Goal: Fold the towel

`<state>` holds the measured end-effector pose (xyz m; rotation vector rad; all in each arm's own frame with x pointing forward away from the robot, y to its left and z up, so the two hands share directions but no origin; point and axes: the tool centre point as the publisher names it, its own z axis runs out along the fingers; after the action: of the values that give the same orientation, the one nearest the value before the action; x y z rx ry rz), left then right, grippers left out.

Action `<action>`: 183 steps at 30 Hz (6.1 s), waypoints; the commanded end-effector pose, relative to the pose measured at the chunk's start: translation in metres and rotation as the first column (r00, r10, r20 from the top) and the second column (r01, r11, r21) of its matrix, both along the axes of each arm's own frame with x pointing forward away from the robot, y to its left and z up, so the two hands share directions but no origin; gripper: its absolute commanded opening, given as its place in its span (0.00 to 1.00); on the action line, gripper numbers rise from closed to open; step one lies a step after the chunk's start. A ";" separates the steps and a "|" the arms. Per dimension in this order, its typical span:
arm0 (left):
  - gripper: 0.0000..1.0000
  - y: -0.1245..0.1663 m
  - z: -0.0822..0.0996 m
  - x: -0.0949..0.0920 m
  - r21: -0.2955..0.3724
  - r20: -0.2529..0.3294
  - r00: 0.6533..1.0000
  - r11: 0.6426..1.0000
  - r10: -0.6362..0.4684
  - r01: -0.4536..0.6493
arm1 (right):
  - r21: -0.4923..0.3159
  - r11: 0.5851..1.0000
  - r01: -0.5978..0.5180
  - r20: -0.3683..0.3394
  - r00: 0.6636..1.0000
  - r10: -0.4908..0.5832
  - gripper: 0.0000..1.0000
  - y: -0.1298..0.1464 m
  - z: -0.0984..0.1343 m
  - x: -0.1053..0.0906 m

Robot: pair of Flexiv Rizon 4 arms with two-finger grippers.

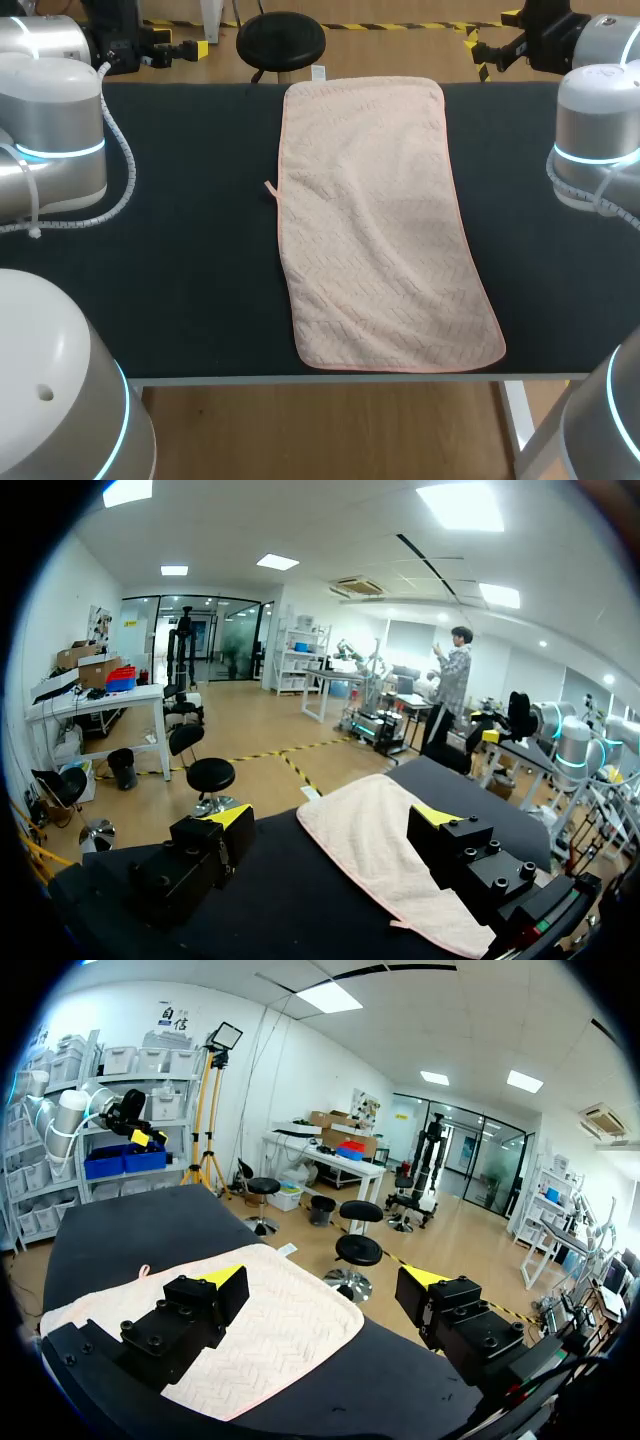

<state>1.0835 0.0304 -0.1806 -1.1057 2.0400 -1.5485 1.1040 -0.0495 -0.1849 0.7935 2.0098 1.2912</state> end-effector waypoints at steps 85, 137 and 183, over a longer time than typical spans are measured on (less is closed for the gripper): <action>1.00 -0.159 -0.159 -0.077 0.617 -0.630 0.578 0.119 -0.519 0.778 | -0.770 0.279 -0.574 -0.566 0.816 0.118 1.00 0.045 -0.115 -0.075; 1.00 -0.171 -0.242 -0.046 0.520 -0.705 0.533 0.170 -0.468 0.837 | -0.674 0.312 -0.670 -0.659 0.736 0.158 1.00 0.031 -0.231 -0.073; 0.00 -0.175 -0.269 -0.049 0.520 -0.730 0.519 0.133 -0.445 0.844 | -0.611 0.281 -0.740 -0.730 0.664 0.162 1.00 0.028 -0.271 -0.071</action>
<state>1.0335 -0.1427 -0.4388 0.0317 3.2776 -0.1428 1.0281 -0.0211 -0.4465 -0.0805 3.0802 -0.0526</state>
